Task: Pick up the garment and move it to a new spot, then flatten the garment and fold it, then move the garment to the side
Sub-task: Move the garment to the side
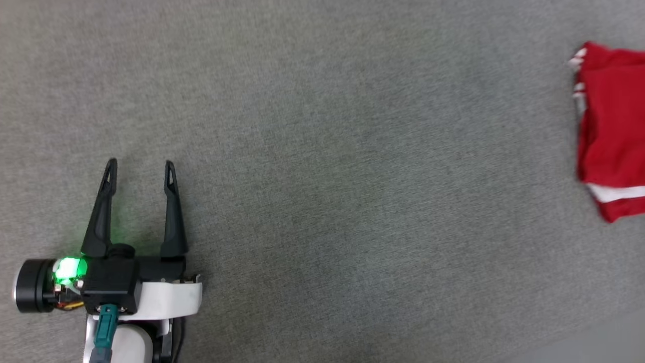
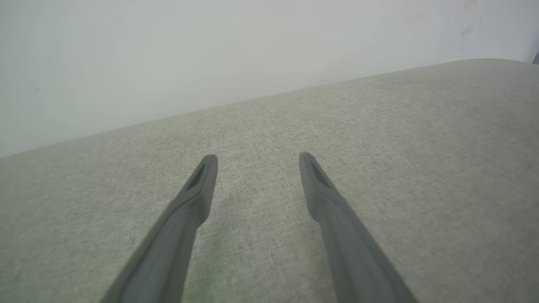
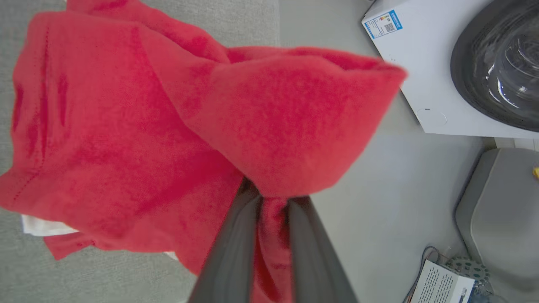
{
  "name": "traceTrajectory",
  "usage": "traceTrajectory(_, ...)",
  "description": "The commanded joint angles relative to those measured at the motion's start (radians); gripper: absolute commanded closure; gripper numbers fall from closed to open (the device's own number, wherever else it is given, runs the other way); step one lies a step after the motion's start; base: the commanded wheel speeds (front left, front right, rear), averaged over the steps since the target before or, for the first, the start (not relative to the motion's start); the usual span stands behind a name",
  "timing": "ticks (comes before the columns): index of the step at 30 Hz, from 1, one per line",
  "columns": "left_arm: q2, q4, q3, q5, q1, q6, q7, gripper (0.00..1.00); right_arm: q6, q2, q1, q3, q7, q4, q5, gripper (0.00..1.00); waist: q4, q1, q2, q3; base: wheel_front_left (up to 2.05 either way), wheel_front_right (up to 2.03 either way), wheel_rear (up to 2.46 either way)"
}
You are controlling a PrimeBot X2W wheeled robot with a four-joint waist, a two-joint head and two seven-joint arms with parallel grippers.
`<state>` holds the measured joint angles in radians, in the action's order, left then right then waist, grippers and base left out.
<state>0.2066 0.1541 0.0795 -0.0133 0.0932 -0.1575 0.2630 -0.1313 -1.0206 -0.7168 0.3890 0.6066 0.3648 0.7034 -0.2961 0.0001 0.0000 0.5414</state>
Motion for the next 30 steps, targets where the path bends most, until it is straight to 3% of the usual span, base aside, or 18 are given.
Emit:
traceTrajectory(1, 0.006, 0.012, -0.001, 0.0, 0.023, 0.0, 0.002, 0.0, 0.001, 0.006, -0.026, -0.033, -0.011, 0.038, -0.018, 1.0, 0.008, -0.0001, 0.0, 0.045, 0.0, 0.0, 0.0)
traceTrajectory(11, 0.018, 0.035, 0.01, 0.0, 0.06, -0.011, -0.001, 0.0, 0.001, 0.085, -0.056, -0.118, -0.077, 0.171, -0.121, 1.0, 0.031, -0.0001, 0.0, 0.093, 0.0, 0.0, 0.0)
traceTrajectory(14, 0.01, 0.034, 0.02, 0.004, 0.055, -0.014, -0.001, 0.0, 0.001, 0.112, -0.061, -0.136, -0.102, 0.22, -0.178, 0.0, 0.043, -0.0001, 0.0, 0.067, 0.0, 0.0, 0.0)
traceTrajectory(21, -0.023, 0.02, 0.038, 0.022, 0.017, -0.029, 0.002, 0.0, 0.001, 0.14, -0.069, -0.206, -0.244, 0.282, -0.312, 0.0, 0.083, -0.0001, 0.0, -0.062, 0.0, 0.0, 0.0)
traceTrajectory(27, -0.051, -0.001, 0.042, 0.036, -0.039, -0.037, 0.002, 0.0, 0.001, 0.172, -0.047, -0.299, -0.495, 0.271, -0.466, 0.0, 0.129, -0.0001, 0.0, -0.184, 0.0, 0.0, 0.0)
traceTrajectory(30, -0.063, -0.01, 0.038, 0.043, -0.072, -0.038, 0.002, 0.0, 0.001, 0.225, -0.031, -0.365, -0.64, 0.246, -0.541, 0.0, 0.151, -0.0001, 0.0, -0.236, 0.0, 0.0, 0.0)
